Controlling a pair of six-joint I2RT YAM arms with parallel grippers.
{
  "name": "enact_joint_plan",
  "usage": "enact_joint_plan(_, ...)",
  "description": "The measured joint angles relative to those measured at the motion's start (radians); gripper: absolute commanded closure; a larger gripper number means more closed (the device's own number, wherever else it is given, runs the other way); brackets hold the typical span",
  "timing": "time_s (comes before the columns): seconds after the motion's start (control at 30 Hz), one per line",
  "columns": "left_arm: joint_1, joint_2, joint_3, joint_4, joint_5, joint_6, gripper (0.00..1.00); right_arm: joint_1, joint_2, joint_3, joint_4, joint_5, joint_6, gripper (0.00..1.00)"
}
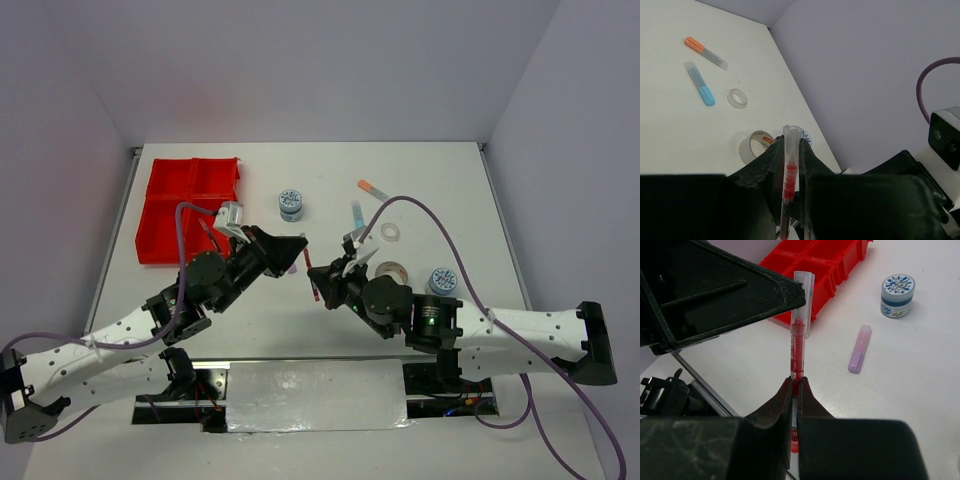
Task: Sort the stationery into containers
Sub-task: Close the pen cap on the pen.
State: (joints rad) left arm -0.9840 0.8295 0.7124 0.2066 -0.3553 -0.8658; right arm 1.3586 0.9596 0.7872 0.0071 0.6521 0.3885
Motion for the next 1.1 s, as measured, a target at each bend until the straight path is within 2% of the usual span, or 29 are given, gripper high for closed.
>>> enact_joint_plan(0.03,0.001,0.005,0.004,0.002,0.003,0.003,0.92,0.0,-0.002,-0.005,0.01,0.0,-0.011,1.0)
enact_joint_plan(0.1,0.001,0.012,0.01,0.004,0.008,0.007,0.84,0.0,-0.007,-0.019,0.037,0.0,-0.041,1.0)
enact_joint_plan(0.13,0.002,0.014,0.012,0.004,0.011,0.011,0.76,0.0,-0.009,-0.025,0.047,0.0,-0.051,1.0)
enact_joint_plan(0.23,0.002,0.015,0.014,0.002,0.017,0.033,0.65,0.0,-0.01,-0.041,0.072,-0.001,-0.08,1.0)
enact_joint_plan(0.47,-0.003,0.003,0.014,-0.037,0.062,0.055,0.62,-0.001,-0.027,-0.05,0.127,-0.011,-0.095,1.0)
enact_joint_plan(0.53,-0.003,-0.007,0.014,-0.041,0.07,0.056,0.64,-0.001,-0.034,-0.05,0.135,-0.013,-0.095,1.0)
enact_joint_plan(0.57,-0.003,-0.013,0.014,-0.042,0.072,0.057,0.7,-0.001,-0.036,-0.05,0.137,-0.014,-0.095,1.0)
enact_joint_plan(0.63,-0.003,-0.022,0.014,-0.043,0.076,0.059,0.72,-0.001,-0.037,-0.05,0.142,-0.015,-0.095,1.0)
enact_joint_plan(0.7,-0.003,-0.03,0.012,-0.042,0.079,0.064,0.79,-0.001,-0.037,-0.05,0.149,-0.019,-0.095,1.0)
enact_joint_plan(0.77,-0.003,-0.036,0.009,-0.036,0.085,0.077,0.93,-0.001,-0.037,-0.05,0.154,-0.021,-0.095,1.0)
enact_joint_plan(0.83,-0.003,-0.039,0.006,-0.03,0.096,0.082,1.0,-0.001,-0.037,-0.05,0.158,-0.024,-0.095,1.0)
enact_joint_plan(0.97,-0.003,-0.04,-0.005,-0.003,0.121,0.116,1.0,-0.001,-0.036,-0.05,0.158,-0.039,-0.098,1.0)
enact_joint_plan(1.07,-0.002,-0.05,-0.027,0.033,0.14,0.148,1.0,-0.005,-0.036,-0.05,0.157,-0.059,-0.107,0.91)
enact_joint_plan(1.1,-0.001,-0.056,-0.038,0.048,0.148,0.158,1.0,-0.007,-0.036,-0.05,0.157,-0.071,-0.112,0.85)
